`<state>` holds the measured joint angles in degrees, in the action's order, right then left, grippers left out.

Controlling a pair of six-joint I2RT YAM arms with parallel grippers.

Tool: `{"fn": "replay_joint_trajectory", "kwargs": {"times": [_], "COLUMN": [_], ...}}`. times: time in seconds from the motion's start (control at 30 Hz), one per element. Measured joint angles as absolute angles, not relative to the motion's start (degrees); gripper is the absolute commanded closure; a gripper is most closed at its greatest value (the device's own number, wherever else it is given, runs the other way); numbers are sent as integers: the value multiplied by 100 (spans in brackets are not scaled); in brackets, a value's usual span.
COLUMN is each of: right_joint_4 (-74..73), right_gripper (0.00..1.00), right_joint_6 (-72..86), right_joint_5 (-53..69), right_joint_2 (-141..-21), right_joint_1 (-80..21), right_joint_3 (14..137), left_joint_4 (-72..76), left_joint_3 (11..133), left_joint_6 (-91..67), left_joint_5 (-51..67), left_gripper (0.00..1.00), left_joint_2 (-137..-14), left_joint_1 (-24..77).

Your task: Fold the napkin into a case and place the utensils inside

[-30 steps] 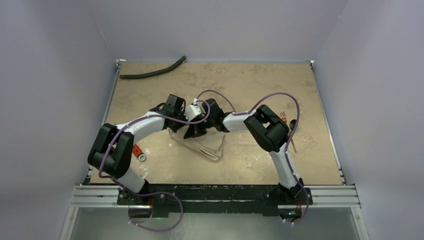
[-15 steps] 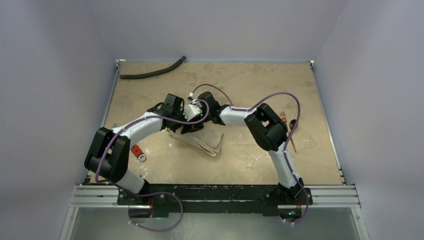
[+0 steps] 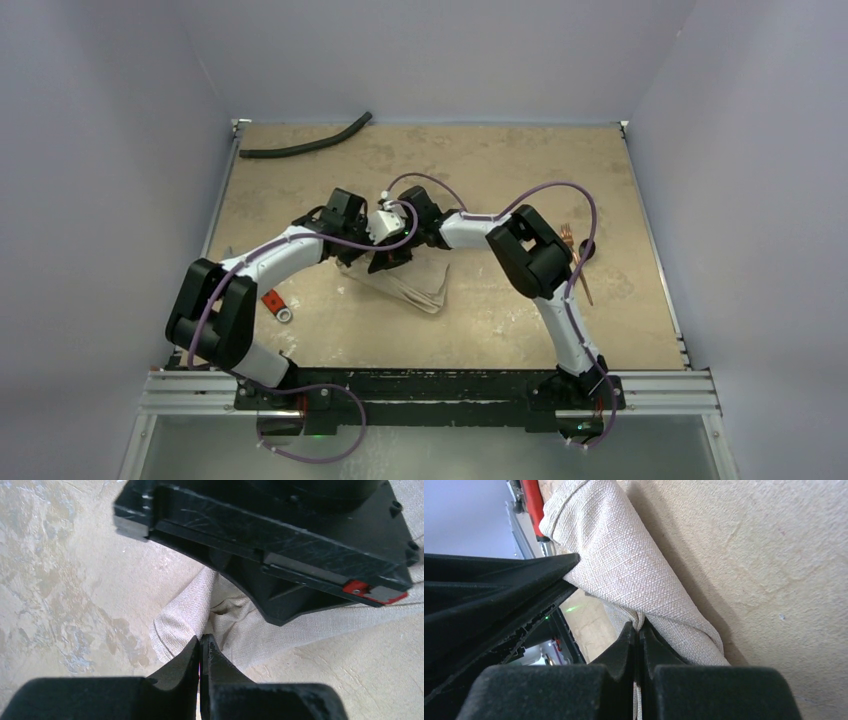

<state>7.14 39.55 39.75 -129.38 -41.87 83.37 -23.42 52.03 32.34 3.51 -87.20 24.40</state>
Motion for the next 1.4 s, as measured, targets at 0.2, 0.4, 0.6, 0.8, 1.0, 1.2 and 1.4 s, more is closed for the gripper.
{"fn": "replay_joint_trajectory", "kwargs": {"times": [0.2,0.4,0.6,0.8,1.0,1.2,1.4], "right_joint_4": [303,294,276,493,587,602,1013], "right_gripper": [100,100,100,100,100,100,100], "right_joint_6": [3813,3809,3931,4165,4281,4224,4209], "right_joint_5": [4040,4154,4106,4119,4156,4171,4574], "right_joint_2": [-13072,-13109,-13117,-13148,-13382,-13509,-13670], "right_joint_1": [-4171,-4134,-4121,-4097,-4158,-4160,-4086], "right_joint_3": [8654,8678,8816,8903,9159,9212,9122], "left_joint_4": [-2349,-2375,-2342,-2228,-2045,-2027,-2045], "left_joint_3": [5164,5164,5006,4823,4751,4751,4751], "left_joint_6": [3378,3474,3618,3776,3889,4021,4167], "left_joint_5": [429,519,528,425,211,82,82], "left_gripper": [100,100,100,100,100,100,100], "left_joint_2": [-8582,-8479,-8477,-8486,-8549,-8556,-8547], "left_joint_1": [2456,2495,2606,2700,2703,2703,2703]}}
